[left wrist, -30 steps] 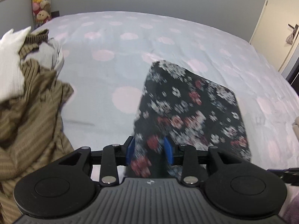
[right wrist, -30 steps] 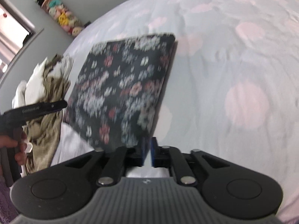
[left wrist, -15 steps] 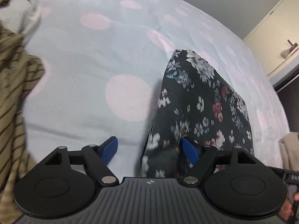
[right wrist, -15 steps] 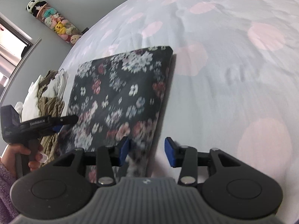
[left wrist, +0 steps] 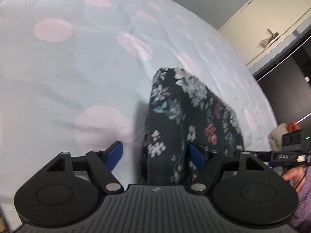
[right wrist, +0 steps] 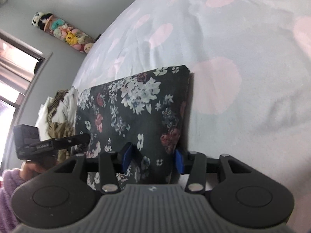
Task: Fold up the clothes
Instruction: 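Grasp the folded trousers' edge with both grippers and lift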
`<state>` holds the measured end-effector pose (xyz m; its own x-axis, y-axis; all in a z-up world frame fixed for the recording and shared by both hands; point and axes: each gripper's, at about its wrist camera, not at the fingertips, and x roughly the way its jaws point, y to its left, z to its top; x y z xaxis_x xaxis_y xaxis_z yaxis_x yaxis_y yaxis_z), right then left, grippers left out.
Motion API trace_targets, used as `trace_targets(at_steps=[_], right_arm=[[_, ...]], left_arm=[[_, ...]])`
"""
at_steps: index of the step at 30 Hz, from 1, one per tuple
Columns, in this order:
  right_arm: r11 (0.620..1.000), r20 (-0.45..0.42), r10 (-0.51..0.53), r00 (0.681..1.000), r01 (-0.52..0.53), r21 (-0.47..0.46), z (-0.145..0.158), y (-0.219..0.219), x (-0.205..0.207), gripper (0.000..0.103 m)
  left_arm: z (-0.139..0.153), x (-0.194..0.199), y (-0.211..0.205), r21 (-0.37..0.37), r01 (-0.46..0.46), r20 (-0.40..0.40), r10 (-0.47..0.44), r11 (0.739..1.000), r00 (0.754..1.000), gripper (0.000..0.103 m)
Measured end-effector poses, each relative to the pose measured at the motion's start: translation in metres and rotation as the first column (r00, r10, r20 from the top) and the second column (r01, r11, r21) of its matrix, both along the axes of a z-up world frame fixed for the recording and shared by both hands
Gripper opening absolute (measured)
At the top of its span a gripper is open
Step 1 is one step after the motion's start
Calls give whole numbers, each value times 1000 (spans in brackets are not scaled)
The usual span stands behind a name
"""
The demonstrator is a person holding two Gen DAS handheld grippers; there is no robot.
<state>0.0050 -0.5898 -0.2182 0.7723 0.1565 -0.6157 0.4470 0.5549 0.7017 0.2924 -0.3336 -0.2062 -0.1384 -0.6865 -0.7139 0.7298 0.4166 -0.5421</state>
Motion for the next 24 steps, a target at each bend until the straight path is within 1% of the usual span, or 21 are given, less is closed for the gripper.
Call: trace_targets(at_steps=[1,2,4,6,8,10,11,13,16,19,22,24], right_arm=[[1000,5,-3,1000,3,13,-1,-1,-1,47],[1000,9,-7,1000,6,26,-2,-3,-2,47],[999,8,-15,1000,15,41,-3,-3,-1,47],[999,8,-10,1000,10,34,-3,-2,1,47],[1000,8,-10,1000,10,28,-1,-2,-1,44],[999,8,-21,1000,21,30,5,-3,-12,35],[999,8,-27,1000,26,31,8,-3,-17,32],[999,8,-38,999,37,33,13,-4,-28,23],[998,8,-54,999,54,36,21,-6,-44,19],[997,8,-70,998,70,40,30,-8,-60,17],[995,8,-86,996,86,43,38,-9,-76,17],[994,7,-97,995,97,45,43,-11,-87,17]], left_arm=[[-2,3,-4,-17,5,-37,-6,1000,999,52],[-4,4,-6,-27,6,-60,-8,1000,998,51],[-7,4,-8,-30,-1,-76,-1,1000,997,51],[-6,2,-10,-23,-8,-75,6,1000,997,50],[-4,-1,-12,-13,-14,-67,13,1000,998,49],[1,-4,-13,-5,-19,-51,19,1000,999,46],[3,-5,-13,-2,-24,-48,24,1000,999,45],[5,-8,-14,-1,-43,-57,42,999,997,42],[8,-16,-18,14,-60,-50,61,998,997,39],[12,-32,-24,28,-38,-63,40,999,997,38],[15,-57,-33,22,9,-93,-6,1000,996,35],[17,-81,-41,10,50,-103,-49,999,993,34]])
